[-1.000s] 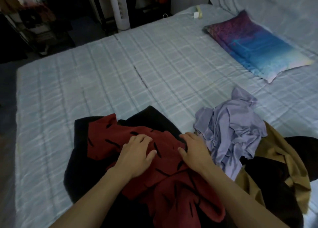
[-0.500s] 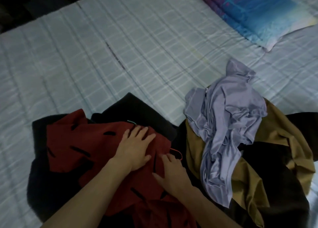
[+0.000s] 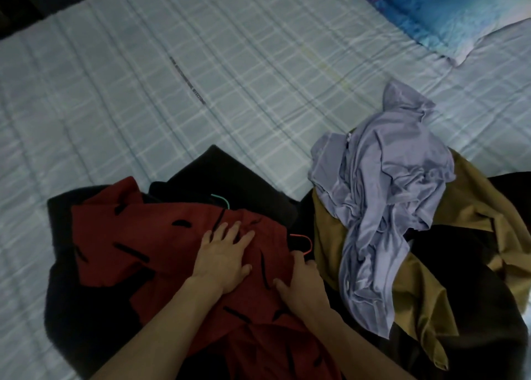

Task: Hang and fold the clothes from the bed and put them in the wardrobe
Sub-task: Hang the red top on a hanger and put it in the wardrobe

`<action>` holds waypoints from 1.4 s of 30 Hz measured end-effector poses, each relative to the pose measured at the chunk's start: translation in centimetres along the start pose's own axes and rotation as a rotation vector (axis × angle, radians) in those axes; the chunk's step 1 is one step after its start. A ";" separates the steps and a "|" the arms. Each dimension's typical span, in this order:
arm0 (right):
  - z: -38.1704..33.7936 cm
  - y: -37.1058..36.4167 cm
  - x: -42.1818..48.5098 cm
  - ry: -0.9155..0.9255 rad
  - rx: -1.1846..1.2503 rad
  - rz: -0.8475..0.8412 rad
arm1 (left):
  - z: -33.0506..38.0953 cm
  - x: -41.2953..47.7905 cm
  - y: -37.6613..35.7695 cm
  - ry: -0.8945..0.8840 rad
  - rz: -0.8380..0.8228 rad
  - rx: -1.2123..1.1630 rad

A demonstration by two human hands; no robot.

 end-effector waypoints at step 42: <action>-11.3 17.2 -21.9 0.810 0.277 0.583 | 1.5 -28.9 18.8 0.032 1.046 -0.243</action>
Point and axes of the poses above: each hand's wrist, its own x-axis towards the middle knuckle, its own y-axis out of the back of the hand, z = x × y, the point moved 6 cm from there along x, towards the middle knuckle, and after that the axes turned 8 degrees about -y, right-handed, at the moved point
